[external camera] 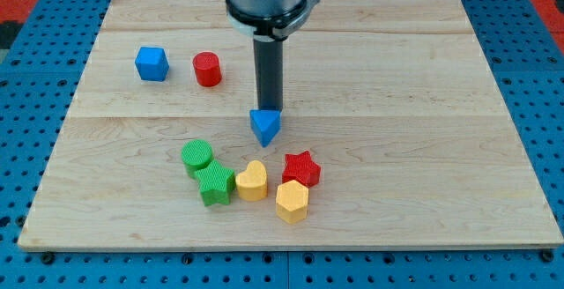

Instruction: Slide blue triangle closer to green stat

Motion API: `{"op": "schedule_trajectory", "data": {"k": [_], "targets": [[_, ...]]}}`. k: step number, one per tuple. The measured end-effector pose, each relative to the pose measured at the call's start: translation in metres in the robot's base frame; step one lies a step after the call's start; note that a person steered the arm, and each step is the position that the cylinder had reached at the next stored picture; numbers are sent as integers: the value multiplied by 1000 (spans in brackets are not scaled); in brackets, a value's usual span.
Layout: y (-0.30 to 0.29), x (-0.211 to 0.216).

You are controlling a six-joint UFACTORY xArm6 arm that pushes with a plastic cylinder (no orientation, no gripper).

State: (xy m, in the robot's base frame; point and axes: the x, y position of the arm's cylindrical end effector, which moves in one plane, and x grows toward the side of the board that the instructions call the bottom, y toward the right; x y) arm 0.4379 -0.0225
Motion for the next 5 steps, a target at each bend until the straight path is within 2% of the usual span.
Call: {"op": "schedule_trajectory", "data": {"k": [2,3,4,5], "targets": [[21,-17],[-22,43],[-27,33],[-24,-16]]}}
